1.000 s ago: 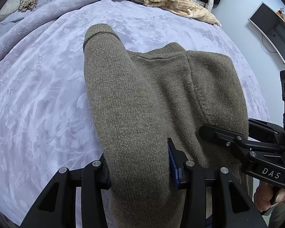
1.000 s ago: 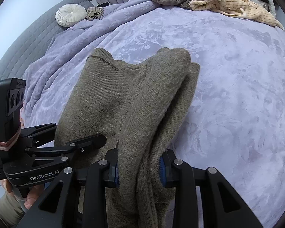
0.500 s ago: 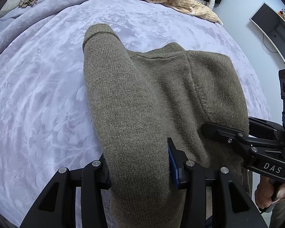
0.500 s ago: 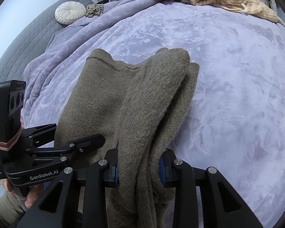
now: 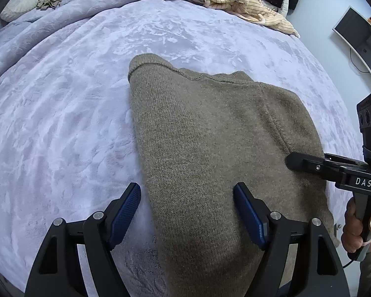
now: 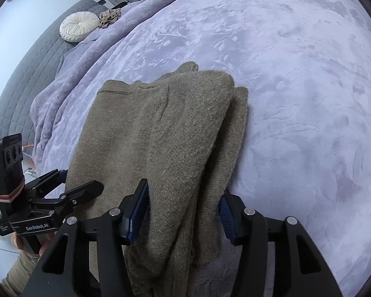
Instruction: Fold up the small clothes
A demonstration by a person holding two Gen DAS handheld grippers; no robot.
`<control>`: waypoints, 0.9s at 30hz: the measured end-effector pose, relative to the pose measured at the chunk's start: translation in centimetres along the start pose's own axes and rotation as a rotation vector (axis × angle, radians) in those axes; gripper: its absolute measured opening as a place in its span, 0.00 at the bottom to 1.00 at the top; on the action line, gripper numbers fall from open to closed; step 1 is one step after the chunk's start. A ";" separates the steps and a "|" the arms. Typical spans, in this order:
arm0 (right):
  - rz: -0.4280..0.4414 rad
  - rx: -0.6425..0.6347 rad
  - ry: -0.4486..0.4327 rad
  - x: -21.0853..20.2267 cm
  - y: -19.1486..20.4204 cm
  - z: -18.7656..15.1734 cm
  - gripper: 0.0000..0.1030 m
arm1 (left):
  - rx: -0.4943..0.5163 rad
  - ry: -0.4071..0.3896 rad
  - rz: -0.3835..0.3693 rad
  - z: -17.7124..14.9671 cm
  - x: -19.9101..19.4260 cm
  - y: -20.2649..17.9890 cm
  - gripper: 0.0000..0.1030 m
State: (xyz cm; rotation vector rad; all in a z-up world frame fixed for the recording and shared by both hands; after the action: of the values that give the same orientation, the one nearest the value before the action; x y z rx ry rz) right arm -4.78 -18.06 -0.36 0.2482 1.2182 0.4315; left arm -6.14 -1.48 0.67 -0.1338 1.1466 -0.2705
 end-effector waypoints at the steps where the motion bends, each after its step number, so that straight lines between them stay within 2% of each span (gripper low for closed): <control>1: -0.011 0.008 -0.011 -0.6 -0.1 0.0 0.55 | 0.005 -0.014 0.017 0.1 -0.5 0.1 0.76; 5: -0.080 -0.089 -0.116 -4.7 1.7 -0.5 0.55 | 0.024 -0.057 0.096 0.6 -2.7 0.3 0.76; 8: -0.050 -0.209 -0.172 -7.2 4.6 -1.6 0.55 | 0.049 -0.055 0.185 0.8 -2.7 0.7 0.76; 12: 0.055 -0.350 -0.146 -7.8 8.5 -4.0 0.55 | 0.049 -0.027 0.216 0.5 -1.5 1.2 0.76; 14: 0.032 -0.401 -0.111 -6.5 9.1 -5.2 0.55 | 0.045 -0.027 0.218 0.4 -1.1 1.4 0.76; 16: -0.007 -0.401 -0.076 -5.1 8.2 -5.9 0.55 | 0.053 -0.027 0.227 0.3 -1.0 1.3 0.76; 20: -0.009 -0.323 -0.018 -2.8 5.1 -6.5 0.52 | 0.069 -0.023 0.230 0.1 -0.5 1.1 0.76; 27: 0.015 -0.309 -0.033 -3.3 4.9 -6.1 0.52 | 0.044 -0.016 0.198 1.1 -0.9 0.7 0.76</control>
State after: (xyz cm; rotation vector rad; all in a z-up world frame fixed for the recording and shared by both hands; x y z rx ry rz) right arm -12.35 -15.40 2.41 -0.0003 1.1006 0.6191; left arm -5.39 -0.56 1.68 0.0170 1.1282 -0.1183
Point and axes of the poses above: each gripper's, at about its wrist camera, not at the fingertips, and x roughly the way its jaws point, y to its left, z to its top, the point moved 7 cm from there along x, roughly the way its jaws point, and after that the axes turned 2 degrees about -z, right-handed, at the moved point
